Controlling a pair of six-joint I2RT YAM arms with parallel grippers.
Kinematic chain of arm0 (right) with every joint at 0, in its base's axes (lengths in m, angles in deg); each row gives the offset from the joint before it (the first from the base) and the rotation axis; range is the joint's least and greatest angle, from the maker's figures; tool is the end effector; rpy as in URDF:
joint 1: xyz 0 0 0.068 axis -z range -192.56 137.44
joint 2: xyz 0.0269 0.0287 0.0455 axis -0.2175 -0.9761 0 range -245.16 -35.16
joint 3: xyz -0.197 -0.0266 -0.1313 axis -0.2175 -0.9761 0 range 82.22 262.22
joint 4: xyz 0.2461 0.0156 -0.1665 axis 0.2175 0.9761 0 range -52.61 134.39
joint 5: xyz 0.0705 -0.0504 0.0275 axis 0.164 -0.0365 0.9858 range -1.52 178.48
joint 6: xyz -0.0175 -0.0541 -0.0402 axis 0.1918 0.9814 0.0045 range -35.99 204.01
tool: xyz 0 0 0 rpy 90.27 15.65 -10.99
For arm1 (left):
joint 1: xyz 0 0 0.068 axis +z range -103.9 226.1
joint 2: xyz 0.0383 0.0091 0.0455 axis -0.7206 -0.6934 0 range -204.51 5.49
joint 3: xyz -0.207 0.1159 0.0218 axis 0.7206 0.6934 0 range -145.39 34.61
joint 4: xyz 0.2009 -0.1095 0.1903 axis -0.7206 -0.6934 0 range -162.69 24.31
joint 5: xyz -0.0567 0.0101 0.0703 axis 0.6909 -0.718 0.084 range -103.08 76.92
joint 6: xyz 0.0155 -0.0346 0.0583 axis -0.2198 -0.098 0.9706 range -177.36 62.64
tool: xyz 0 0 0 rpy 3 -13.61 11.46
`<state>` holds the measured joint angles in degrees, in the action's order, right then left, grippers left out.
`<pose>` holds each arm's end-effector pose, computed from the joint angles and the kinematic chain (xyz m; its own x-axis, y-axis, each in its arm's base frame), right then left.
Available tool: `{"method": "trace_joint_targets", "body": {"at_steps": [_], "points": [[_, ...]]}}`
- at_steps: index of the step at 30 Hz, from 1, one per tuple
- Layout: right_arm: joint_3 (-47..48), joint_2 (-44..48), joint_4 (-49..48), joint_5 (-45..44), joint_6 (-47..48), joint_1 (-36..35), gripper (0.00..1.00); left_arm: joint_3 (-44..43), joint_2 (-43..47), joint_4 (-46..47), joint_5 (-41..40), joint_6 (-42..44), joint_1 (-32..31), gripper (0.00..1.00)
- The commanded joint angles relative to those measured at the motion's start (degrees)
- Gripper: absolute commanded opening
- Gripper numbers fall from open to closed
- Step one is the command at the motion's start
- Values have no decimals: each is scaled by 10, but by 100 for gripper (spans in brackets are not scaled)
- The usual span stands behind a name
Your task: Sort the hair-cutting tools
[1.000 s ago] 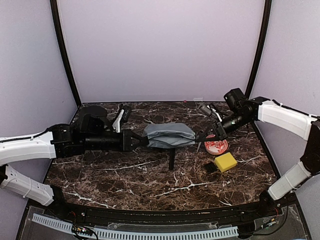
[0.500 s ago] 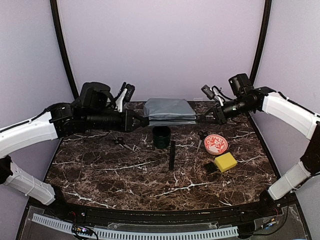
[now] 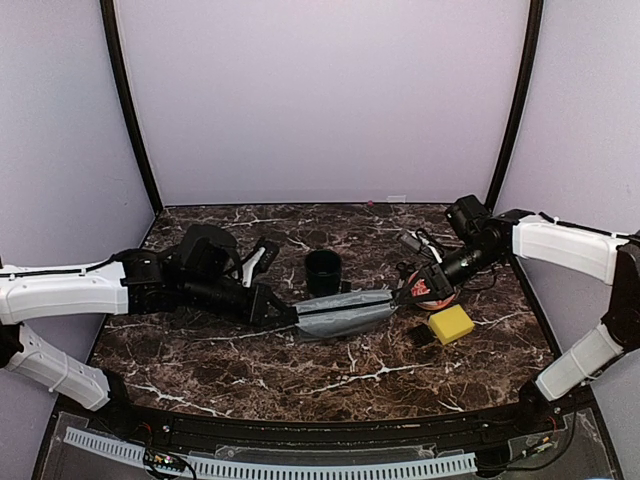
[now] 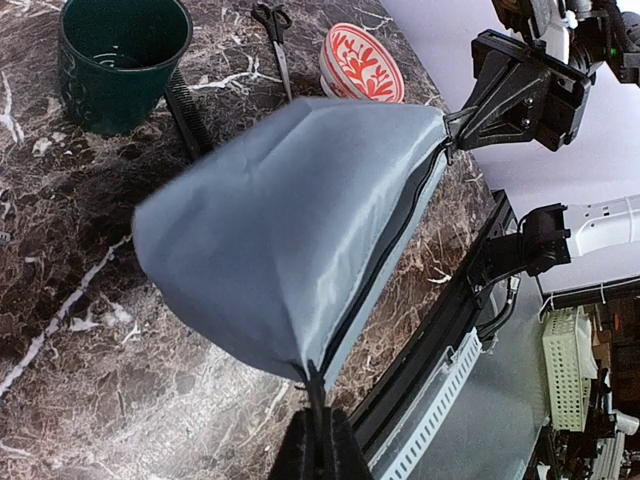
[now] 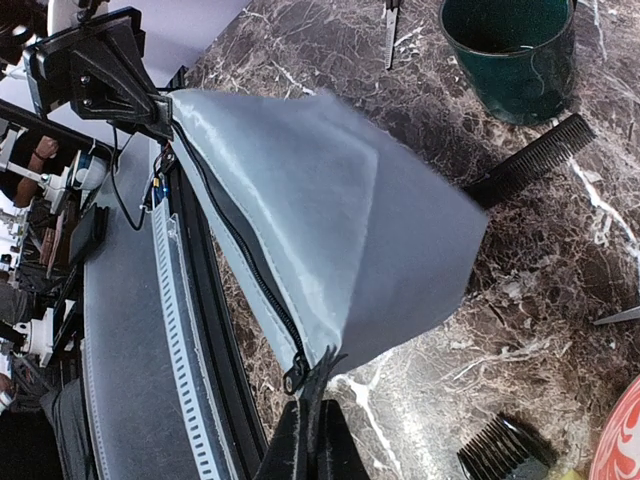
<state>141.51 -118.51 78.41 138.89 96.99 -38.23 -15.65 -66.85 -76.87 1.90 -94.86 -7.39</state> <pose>0.2723 0.1792 0.1795 -0.6689 -0.4802 -0.5675 -0.7377 0.3345 0.5865 0.1926 -0.2847 0.2096 -0.8097 0.1056 -0.5773 0.5195 0.5864 -0.6214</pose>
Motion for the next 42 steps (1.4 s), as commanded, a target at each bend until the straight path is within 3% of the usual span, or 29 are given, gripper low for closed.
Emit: {"method": "trace_joint_targets", "body": {"at_steps": [1, 14, 28, 34, 39, 42], "points": [[-13, 1, -27, 18, -2, -3, 0, 16, 0, 22, 36, -19, 3, 0], [-23, -56, -11, 11, 1, -13, 0, -8, -82, -7, 102, -17, 5, 0], [-1, -61, 6, 30, -18, -15, 0, -35, -71, -46, 100, -9, 15, 0], [57, -100, 49, -2, 6, -14, 24, -104, -95, -129, 60, 26, 23, 28], [116, -74, 91, -67, 51, 14, 37, -123, -68, -191, 7, 36, 23, 35], [139, -39, 93, -101, 63, 37, 40, -134, -36, -236, -76, 49, 23, 37]]}}
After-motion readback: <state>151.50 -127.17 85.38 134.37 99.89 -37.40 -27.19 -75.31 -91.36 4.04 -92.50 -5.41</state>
